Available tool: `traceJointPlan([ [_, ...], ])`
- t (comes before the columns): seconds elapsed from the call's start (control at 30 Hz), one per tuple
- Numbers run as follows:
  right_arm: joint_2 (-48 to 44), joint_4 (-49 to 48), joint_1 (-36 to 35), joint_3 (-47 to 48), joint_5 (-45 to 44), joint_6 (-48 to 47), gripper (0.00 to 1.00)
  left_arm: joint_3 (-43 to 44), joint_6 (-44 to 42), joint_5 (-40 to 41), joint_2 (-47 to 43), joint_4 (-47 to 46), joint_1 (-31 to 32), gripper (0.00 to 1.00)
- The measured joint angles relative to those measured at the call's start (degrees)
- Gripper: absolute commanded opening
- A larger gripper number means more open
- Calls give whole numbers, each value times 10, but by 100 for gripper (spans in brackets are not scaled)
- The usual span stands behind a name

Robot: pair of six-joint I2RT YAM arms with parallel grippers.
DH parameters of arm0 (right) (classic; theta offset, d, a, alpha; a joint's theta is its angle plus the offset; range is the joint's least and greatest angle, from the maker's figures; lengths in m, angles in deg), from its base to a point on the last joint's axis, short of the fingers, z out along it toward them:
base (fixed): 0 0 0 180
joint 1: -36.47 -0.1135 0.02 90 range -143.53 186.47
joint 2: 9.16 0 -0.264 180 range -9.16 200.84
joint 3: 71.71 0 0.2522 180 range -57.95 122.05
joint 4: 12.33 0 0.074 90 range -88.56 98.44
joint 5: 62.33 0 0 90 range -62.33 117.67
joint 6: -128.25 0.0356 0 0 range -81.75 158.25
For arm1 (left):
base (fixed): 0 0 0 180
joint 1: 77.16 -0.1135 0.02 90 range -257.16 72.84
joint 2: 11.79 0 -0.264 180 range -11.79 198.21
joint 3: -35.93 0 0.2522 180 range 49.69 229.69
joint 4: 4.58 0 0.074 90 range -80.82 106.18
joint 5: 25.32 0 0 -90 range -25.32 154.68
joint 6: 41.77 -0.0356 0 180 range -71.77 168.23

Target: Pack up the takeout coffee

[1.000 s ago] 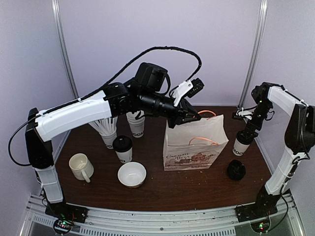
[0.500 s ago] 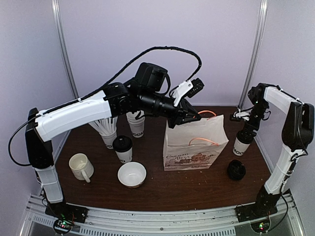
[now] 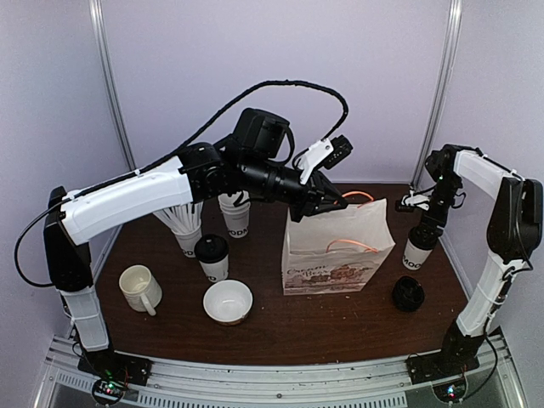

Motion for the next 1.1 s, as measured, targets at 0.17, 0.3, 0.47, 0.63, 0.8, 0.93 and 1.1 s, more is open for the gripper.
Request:
traceJointPlan([
  [0.17,-19,13,-4,0,0,5,64,3,0,-2,0,0,0,0],
  [0.3,-78,39,-12,17,16,19,64,10,0,-2,1,0,-2,0],
  [0.47,-173,74,-32,114,84,42,64,22,9,-1,6,0,-5,0],
  [0.63,-240,108,-59,219,187,61,65,39,16,5,16,0,-10,0],
  [0.8,-276,143,-67,276,269,67,64,46,23,16,26,0,-20,0],
  [0.93,-277,166,-70,334,314,64,64,46,33,24,31,0,-27,0],
  [1.1,-276,177,-85,360,372,61,65,46,44,27,32,-1,-30,0],
])
